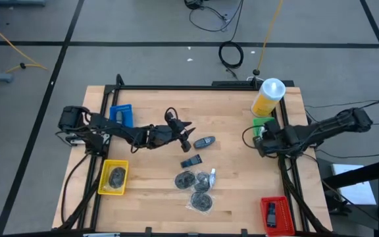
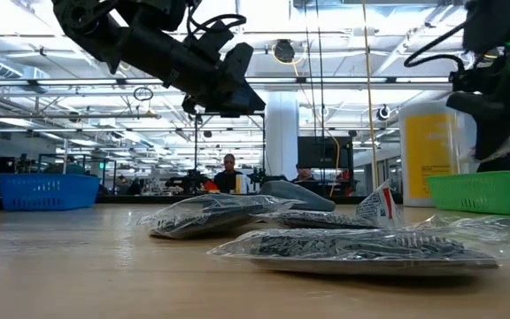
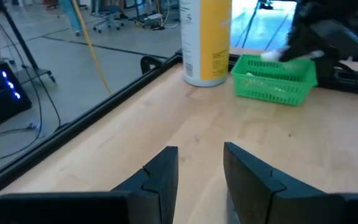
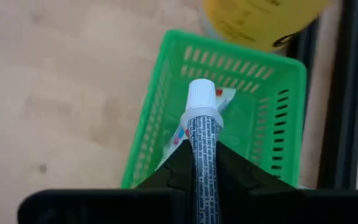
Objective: Pick & Place Travel size toiletries
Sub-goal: Put the white toothpaste into the green bin, then put the gray deodorant into the blue bin
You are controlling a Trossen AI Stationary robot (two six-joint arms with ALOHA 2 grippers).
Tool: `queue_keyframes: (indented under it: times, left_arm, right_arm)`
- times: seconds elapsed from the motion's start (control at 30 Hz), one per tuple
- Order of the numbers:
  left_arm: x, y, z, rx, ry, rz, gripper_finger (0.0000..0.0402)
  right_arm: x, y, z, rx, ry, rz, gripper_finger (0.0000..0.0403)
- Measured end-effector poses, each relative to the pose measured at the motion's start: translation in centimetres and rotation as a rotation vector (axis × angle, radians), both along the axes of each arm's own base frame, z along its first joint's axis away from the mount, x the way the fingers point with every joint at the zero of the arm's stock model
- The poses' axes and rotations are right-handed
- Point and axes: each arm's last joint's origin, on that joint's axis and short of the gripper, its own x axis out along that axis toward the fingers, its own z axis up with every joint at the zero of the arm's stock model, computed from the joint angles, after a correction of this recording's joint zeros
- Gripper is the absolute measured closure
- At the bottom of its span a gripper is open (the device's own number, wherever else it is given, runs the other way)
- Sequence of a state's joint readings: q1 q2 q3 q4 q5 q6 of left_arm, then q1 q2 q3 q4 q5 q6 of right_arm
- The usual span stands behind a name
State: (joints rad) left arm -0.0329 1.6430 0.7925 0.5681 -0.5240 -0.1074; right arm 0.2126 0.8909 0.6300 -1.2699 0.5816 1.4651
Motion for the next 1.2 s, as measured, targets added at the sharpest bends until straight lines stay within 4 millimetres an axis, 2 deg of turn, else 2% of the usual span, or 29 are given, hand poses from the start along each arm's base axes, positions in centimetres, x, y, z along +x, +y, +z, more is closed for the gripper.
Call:
queue_keyframes:
  times: [0.23, 0.47, 0.63, 0.8, 0.93, 1.07, 1.2]
  left_arm:
    - [-0.3, -0.6, 0.2, 0.001, 0.027, -0.018, 0.0273]
    - [-0.9, -1.8, -0.1, 0.007, 0.106, -0.061, 0.0273]
    - [-0.9, -2.5, 0.0, 0.04, 0.127, -0.094, 0.0273]
    - [-1.1, -3.3, -0.2, 0.08, 0.174, -0.135, 0.0273]
    - [-1.7, -3.7, 0.6, 0.083, 0.175, -0.153, 0.0272]
    - [-2.3, -4.0, 1.7, 0.094, 0.162, -0.167, 0.0272]
    - [-2.3, -3.9, 2.4, 0.079, 0.124, -0.209, 0.0272]
  right_arm:
    - [0.3, -1.7, -0.3, 0.017, 0.037, -0.15, 0.0369]
    - [1.4, -3.1, -1.3, 0.084, 0.121, -0.226, 0.0363]
    - [2.3, -3.5, -2.2, 0.123, 0.172, -0.204, 0.0326]
    - [2.5, -3.7, -2.3, 0.097, 0.215, -0.142, 0.0256]
    - [2.7, -3.7, -1.0, 0.092, 0.164, -0.07, 0.0209]
    - [3.7, -3.5, 0.0, 0.06, 0.052, 0.098, 0.0184]
    - [6.1, -3.0, 0.4, -0.013, -0.103, 0.305, 0.018]
